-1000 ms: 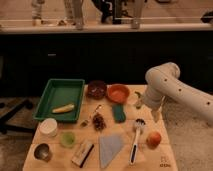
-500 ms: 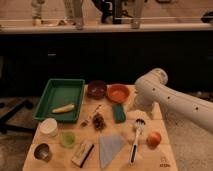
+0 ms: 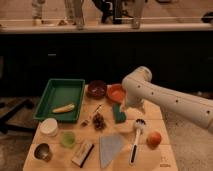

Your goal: Place sponge in paper cup

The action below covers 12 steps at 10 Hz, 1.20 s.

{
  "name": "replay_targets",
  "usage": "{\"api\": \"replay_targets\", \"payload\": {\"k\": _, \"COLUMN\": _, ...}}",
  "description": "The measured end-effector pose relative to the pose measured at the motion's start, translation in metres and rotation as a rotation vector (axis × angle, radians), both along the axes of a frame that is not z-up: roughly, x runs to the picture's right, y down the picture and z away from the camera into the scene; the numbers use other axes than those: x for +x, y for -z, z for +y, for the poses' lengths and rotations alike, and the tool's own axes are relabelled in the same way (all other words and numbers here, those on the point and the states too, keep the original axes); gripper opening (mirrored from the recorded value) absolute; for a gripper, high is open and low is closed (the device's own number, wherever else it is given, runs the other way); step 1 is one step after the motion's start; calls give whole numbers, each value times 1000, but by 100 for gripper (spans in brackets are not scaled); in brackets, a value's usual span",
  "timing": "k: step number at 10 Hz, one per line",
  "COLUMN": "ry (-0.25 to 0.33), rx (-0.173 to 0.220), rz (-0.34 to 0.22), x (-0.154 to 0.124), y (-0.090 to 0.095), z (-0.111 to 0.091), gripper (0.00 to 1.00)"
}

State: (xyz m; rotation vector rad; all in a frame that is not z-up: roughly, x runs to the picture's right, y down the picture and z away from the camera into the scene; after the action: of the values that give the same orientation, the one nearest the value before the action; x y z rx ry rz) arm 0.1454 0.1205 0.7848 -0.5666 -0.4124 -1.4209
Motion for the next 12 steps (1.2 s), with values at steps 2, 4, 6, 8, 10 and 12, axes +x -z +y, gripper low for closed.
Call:
{"api": "replay_targets", "payload": {"k": 2, "ry": 91, "rx": -18, "rz": -52, "x": -19, "y": -9, "z": 1, "gripper": 80}}
{"api": "replay_targets", "payload": {"k": 4, "ry": 158, "rx": -44, "rz": -92, "x": -29, "y": -20, "z": 7, "gripper": 80}}
{"api": "replay_targets", "payload": {"k": 6, "ry": 166, "rx": -57, "rz": -89, "x": -31, "y": -35, "z": 13, "gripper": 80}}
{"api": "replay_targets", "payload": {"k": 8, "ry": 141, "rx": -67, "rz": -82, "x": -29, "y": -44, "z": 11, "gripper": 80}}
{"api": "replay_targets", "payload": {"k": 10, "ry": 110, "rx": -76, "rz": -68, "x": -27, "y": -57, "z": 12, "gripper": 80}}
{"api": "replay_targets", "payload": {"k": 12, "ry": 99, "rx": -88, "rz": -52, "x": -30, "y": -69, "z": 15, "gripper": 80}}
